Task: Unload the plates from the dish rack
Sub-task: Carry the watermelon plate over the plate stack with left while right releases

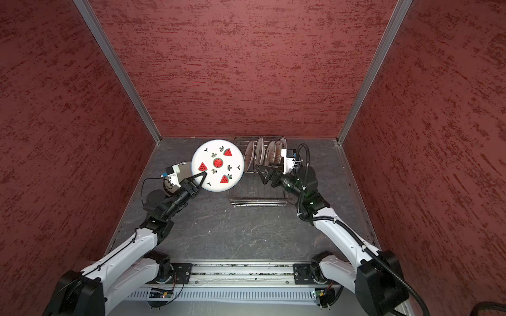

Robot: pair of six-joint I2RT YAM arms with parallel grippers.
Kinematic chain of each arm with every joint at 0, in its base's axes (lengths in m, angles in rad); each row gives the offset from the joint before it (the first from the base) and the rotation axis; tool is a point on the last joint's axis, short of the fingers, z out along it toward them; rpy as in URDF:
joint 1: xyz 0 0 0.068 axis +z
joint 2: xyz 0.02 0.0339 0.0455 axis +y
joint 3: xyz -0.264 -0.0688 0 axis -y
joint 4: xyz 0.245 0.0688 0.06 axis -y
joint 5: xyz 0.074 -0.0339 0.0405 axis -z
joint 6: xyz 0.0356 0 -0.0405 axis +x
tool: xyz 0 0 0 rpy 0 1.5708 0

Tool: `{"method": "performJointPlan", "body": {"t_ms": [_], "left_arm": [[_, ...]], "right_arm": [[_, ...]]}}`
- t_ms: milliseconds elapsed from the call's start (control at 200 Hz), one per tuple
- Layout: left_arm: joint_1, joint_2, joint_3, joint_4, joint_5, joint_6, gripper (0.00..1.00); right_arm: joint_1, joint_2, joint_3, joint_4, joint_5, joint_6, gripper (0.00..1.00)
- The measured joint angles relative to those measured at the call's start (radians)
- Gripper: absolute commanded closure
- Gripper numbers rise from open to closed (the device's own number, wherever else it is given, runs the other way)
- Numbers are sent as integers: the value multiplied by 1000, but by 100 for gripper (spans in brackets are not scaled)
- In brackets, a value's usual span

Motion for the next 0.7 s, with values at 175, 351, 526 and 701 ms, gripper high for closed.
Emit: {"method": "performJointPlan", "body": {"t_ms": [175, 351, 526, 701], "left_arm": [[122, -10, -36, -29, 43, -40, 100], [256, -53, -46, -144, 63, -51, 100], [339, -51, -46, -181, 69, -60, 100], [379, -32, -38, -222, 65, -56, 100]], "right_arm": [[112, 61, 46, -44, 128, -54, 1], [217, 154, 133, -73, 257, -93, 1], [303, 256, 209, -69, 357, -127, 1], [358, 385, 284, -58, 451, -145, 1]]}}
